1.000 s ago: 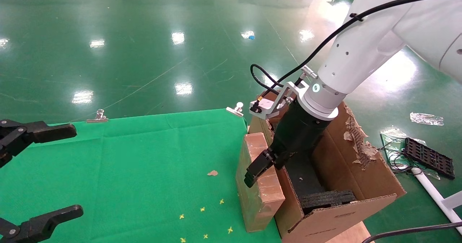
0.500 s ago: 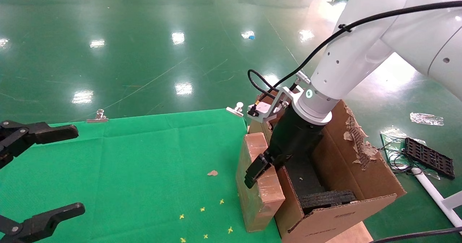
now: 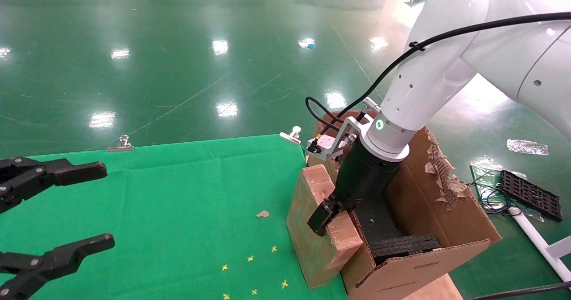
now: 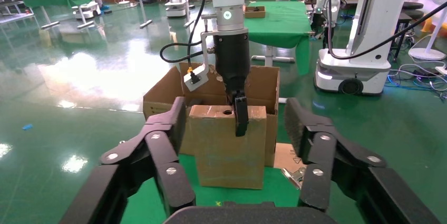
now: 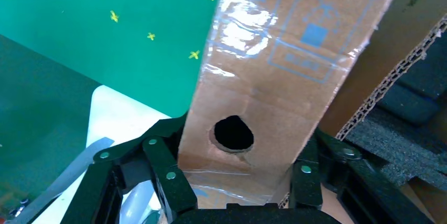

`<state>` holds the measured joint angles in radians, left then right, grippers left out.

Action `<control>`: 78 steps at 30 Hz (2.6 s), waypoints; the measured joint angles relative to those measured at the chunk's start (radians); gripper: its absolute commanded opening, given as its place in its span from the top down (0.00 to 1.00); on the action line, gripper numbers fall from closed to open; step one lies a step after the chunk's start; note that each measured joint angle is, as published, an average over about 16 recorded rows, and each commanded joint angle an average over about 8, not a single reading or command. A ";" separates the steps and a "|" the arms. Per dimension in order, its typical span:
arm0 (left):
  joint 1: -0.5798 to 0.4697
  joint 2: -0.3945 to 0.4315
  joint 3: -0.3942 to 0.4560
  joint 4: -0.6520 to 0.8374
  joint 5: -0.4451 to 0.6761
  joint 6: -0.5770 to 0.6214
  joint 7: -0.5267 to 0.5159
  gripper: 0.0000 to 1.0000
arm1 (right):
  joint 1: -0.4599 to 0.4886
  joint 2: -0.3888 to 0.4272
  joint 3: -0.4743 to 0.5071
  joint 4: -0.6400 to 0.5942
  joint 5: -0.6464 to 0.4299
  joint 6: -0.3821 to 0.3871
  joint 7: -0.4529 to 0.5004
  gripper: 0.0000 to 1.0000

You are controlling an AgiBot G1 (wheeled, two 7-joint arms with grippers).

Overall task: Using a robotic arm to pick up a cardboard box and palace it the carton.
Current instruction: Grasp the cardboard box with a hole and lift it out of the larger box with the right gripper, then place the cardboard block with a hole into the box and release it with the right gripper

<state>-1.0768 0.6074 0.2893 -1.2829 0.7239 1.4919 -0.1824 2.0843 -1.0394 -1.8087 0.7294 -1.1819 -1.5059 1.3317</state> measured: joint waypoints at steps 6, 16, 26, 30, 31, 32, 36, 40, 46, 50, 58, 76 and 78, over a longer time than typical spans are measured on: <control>0.000 0.000 0.000 0.000 0.000 0.000 0.000 1.00 | 0.036 0.044 0.039 0.011 0.033 0.018 -0.072 1.00; 0.000 0.000 0.001 0.000 -0.001 0.000 0.001 1.00 | 0.206 0.185 0.143 -0.004 0.065 0.087 -0.261 1.00; 0.000 -0.001 0.002 0.000 -0.001 -0.001 0.001 0.92 | 0.347 0.291 0.136 -0.110 -0.050 0.107 -0.328 1.00; 0.000 -0.001 0.002 0.000 -0.001 -0.001 0.001 0.43 | 0.347 0.314 0.111 -0.161 -0.094 0.096 -0.327 1.00; 0.000 -0.001 0.002 0.000 -0.001 -0.001 0.001 0.31 | 0.342 0.319 0.105 -0.173 -0.102 0.093 -0.326 1.00; 0.000 -0.001 0.002 0.000 -0.001 -0.001 0.001 0.18 | 0.335 0.323 0.098 -0.186 -0.109 0.089 -0.324 1.00; 0.000 -0.001 0.002 0.000 -0.002 -0.001 0.001 0.00 | 0.298 0.334 0.078 -0.239 -0.125 0.078 -0.317 1.00; -0.001 -0.001 0.003 0.000 -0.002 -0.001 0.001 0.00 | 0.250 0.339 0.064 -0.288 -0.129 0.073 -0.313 1.00; -0.001 -0.001 0.003 0.000 -0.002 -0.001 0.001 0.00 | 0.179 0.333 0.048 -0.357 -0.130 0.071 -0.307 1.00; -0.001 -0.001 0.003 0.000 -0.002 -0.001 0.002 0.00 | 0.133 0.323 0.038 -0.401 -0.133 0.074 -0.308 1.00; -0.001 -0.001 0.004 0.000 -0.002 -0.002 0.002 0.00 | 0.052 0.295 0.025 -0.485 -0.140 0.103 -0.319 1.00; -0.001 -0.002 0.005 0.000 -0.003 -0.002 0.002 0.00 | -0.172 0.220 0.057 -0.612 -0.081 0.263 -0.355 1.00; -0.001 -0.002 0.005 0.000 -0.003 -0.002 0.002 0.00 | -0.200 0.211 0.063 -0.618 -0.071 0.284 -0.362 1.00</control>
<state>-1.0779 0.6054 0.2941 -1.2829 0.7206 1.4898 -0.1800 1.8847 -0.8284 -1.7454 0.1116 -1.2528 -1.2215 0.9693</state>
